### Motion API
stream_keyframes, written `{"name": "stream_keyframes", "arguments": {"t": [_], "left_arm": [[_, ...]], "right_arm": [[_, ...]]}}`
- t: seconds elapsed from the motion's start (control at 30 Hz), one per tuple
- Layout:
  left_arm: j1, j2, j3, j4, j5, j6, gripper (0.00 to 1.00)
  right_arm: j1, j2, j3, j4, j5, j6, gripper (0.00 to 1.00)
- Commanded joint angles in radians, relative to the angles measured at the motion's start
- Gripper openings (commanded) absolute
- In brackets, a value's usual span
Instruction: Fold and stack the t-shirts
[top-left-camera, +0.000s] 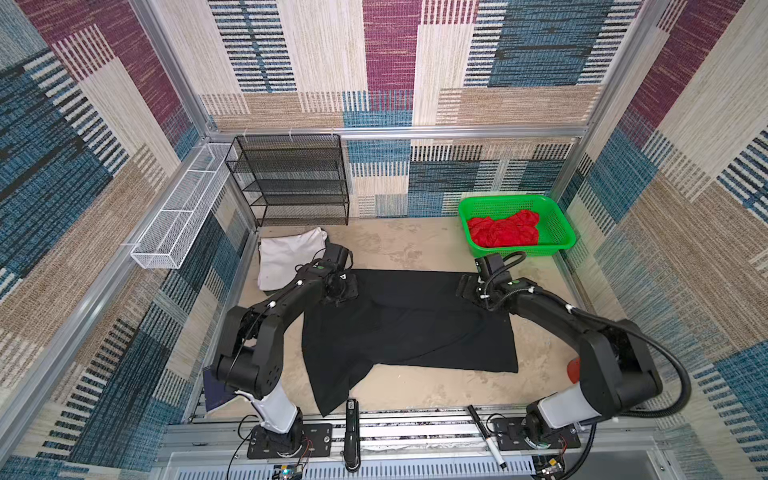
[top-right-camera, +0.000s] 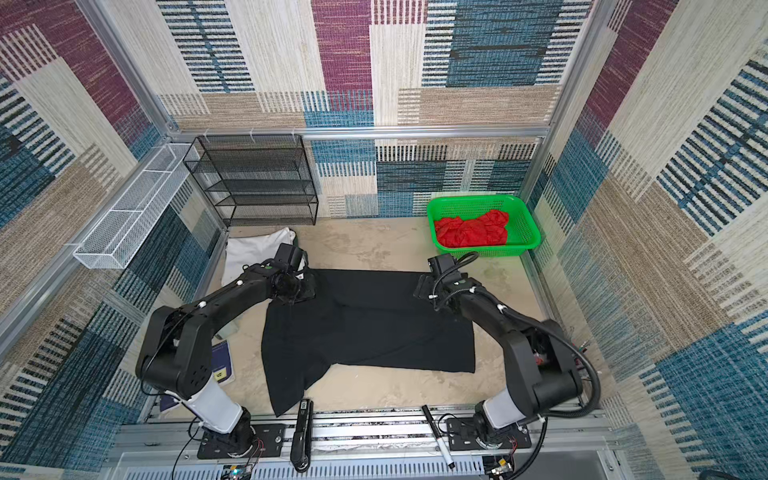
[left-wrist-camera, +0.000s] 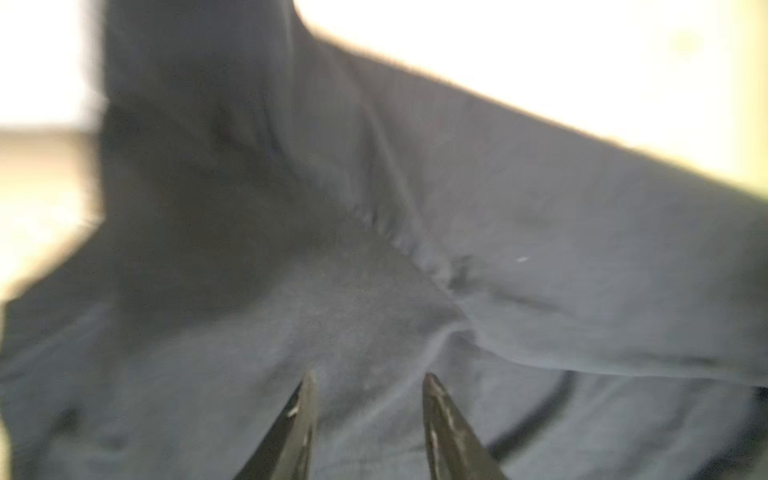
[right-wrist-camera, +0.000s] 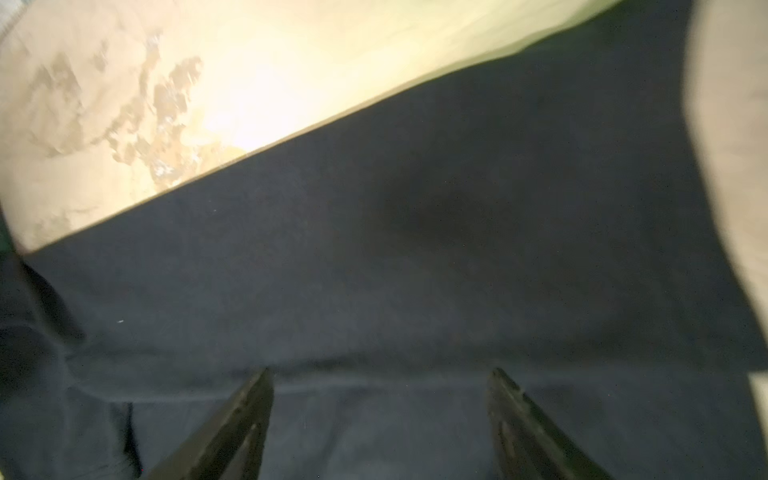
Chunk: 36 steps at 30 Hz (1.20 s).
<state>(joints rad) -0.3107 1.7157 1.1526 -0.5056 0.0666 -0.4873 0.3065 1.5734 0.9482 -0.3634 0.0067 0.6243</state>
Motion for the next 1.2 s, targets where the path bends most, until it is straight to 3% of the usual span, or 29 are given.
{"name": "stream_keyframes", "arguments": {"t": [0.0, 0.33, 0.53, 0.7, 0.87, 1.0, 1.17], "left_arm": [[-0.001, 0.028, -0.024, 0.026, 0.030, -0.009, 0.43], [-0.002, 0.104, -0.042, 0.071, 0.082, -0.026, 0.43], [-0.001, 0.167, 0.019, 0.066, 0.067, -0.012, 0.44], [-0.003, 0.095, 0.062, 0.002, 0.073, 0.031, 0.44], [-0.018, -0.092, -0.033, -0.095, 0.102, 0.032, 0.44], [-0.086, -0.211, -0.140, -0.165, 0.209, 0.040, 0.43], [-0.334, -0.297, -0.188, -0.272, 0.223, 0.084, 0.39]], "right_arm": [[-0.013, 0.090, 0.027, 0.138, -0.043, -0.046, 0.81], [-0.181, 0.196, -0.008, 0.178, -0.034, -0.099, 0.80], [-0.201, 0.236, 0.069, 0.149, -0.031, -0.145, 0.80], [-0.201, 0.112, 0.056, 0.135, 0.012, -0.157, 0.80], [-0.190, -0.063, -0.006, -0.014, 0.064, -0.151, 0.81], [-0.144, -0.208, -0.119, -0.169, 0.061, -0.080, 0.81], [-0.065, -0.353, -0.255, -0.199, 0.017, 0.017, 0.81]]}}
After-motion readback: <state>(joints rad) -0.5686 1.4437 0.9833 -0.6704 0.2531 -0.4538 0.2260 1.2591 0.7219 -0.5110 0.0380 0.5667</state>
